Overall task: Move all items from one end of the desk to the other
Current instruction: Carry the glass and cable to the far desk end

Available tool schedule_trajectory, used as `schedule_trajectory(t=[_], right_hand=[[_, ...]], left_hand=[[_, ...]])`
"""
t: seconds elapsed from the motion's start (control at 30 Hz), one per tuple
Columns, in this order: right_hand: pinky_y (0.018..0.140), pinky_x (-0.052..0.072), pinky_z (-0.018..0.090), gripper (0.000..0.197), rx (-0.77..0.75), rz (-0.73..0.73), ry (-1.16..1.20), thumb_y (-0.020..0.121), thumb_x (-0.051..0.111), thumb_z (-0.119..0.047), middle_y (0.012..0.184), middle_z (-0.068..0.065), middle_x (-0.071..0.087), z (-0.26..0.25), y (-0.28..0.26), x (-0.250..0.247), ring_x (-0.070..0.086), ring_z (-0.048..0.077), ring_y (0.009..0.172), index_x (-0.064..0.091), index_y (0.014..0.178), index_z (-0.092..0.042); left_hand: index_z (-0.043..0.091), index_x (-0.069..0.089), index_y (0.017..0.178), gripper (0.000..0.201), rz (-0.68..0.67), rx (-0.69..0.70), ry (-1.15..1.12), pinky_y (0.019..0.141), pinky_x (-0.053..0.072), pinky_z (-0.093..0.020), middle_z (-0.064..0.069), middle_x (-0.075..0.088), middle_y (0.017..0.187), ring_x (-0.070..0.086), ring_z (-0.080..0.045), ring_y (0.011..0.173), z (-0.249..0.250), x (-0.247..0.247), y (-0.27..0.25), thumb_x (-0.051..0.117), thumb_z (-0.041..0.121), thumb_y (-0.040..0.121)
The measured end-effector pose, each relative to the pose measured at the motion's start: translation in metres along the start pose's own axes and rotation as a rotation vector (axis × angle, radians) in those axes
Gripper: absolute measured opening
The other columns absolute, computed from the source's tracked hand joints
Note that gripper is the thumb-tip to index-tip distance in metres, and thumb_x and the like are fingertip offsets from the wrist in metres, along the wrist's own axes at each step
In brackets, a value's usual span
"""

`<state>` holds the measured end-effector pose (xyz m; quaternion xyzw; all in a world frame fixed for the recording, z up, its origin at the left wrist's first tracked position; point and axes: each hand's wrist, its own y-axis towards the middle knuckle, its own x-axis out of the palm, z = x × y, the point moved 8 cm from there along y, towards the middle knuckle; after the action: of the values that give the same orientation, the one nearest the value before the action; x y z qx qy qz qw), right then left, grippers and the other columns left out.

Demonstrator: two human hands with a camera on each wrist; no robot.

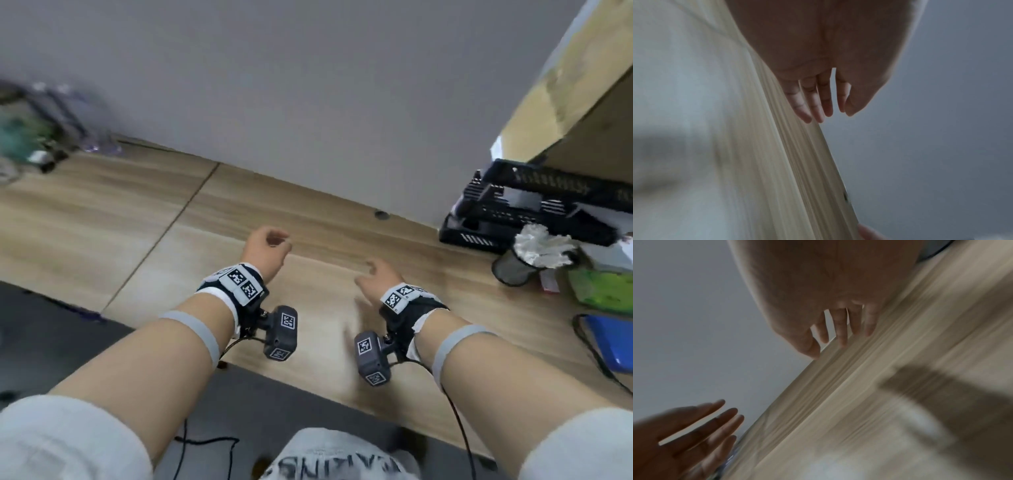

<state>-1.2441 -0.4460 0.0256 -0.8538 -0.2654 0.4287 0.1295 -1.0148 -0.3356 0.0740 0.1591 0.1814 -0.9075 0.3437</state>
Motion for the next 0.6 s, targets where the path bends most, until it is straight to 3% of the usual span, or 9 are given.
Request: schedule_trajectory(t=[0.13, 0.27, 0.4, 0.6], right_hand=[[0.100, 0.047, 0.034, 0.054, -0.182, -0.114, -0.020, 0.090, 0.062, -0.028, 0.137, 0.008, 0.057, -0.129, -0.028, 0.089, 0.058, 0.027, 0.119, 0.047, 0.141, -0.019], [0.088, 0.049, 0.030, 0.052, -0.342, -0.252, -0.075, 0.094, 0.062, -0.030, 0.135, 0.007, 0.057, -0.237, -0.063, 0.171, 0.062, 0.026, 0.110, 0.047, 0.142, -0.017], [0.084, 0.044, 0.027, 0.048, -0.428, -0.311, -0.124, 0.095, 0.061, -0.027, 0.134, 0.008, 0.059, -0.311, -0.082, 0.228, 0.062, 0.026, 0.112, 0.048, 0.140, -0.015], [0.079, 0.042, 0.026, 0.044, -0.515, -0.366, -0.208, 0.093, 0.059, -0.034, 0.124, 0.004, 0.064, -0.401, -0.078, 0.302, 0.063, 0.025, 0.106, 0.052, 0.134, -0.021]], left_hand=[[0.023, 0.065, 0.092, 0.010, 0.146, -0.028, -0.021, 0.086, 0.060, -0.051, -0.007, 0.072, 0.102, 0.072, -0.029, 0.097, -0.042, -0.156, -0.009, 0.063, 0.013, 0.093], [0.019, 0.063, 0.089, 0.013, 0.334, -0.082, -0.077, 0.083, 0.060, -0.048, -0.016, 0.070, 0.104, 0.071, -0.029, 0.092, -0.087, -0.291, -0.030, 0.060, 0.008, 0.094], [0.020, 0.063, 0.090, 0.013, 0.432, -0.120, -0.131, 0.075, 0.058, -0.041, -0.015, 0.068, 0.111, 0.069, -0.018, 0.085, -0.126, -0.376, -0.044, 0.058, 0.010, 0.097], [0.010, 0.066, 0.105, 0.012, 0.567, -0.168, -0.177, 0.083, 0.059, -0.043, -0.011, 0.067, 0.110, 0.068, -0.012, 0.082, -0.163, -0.466, -0.044, 0.057, 0.010, 0.097]])
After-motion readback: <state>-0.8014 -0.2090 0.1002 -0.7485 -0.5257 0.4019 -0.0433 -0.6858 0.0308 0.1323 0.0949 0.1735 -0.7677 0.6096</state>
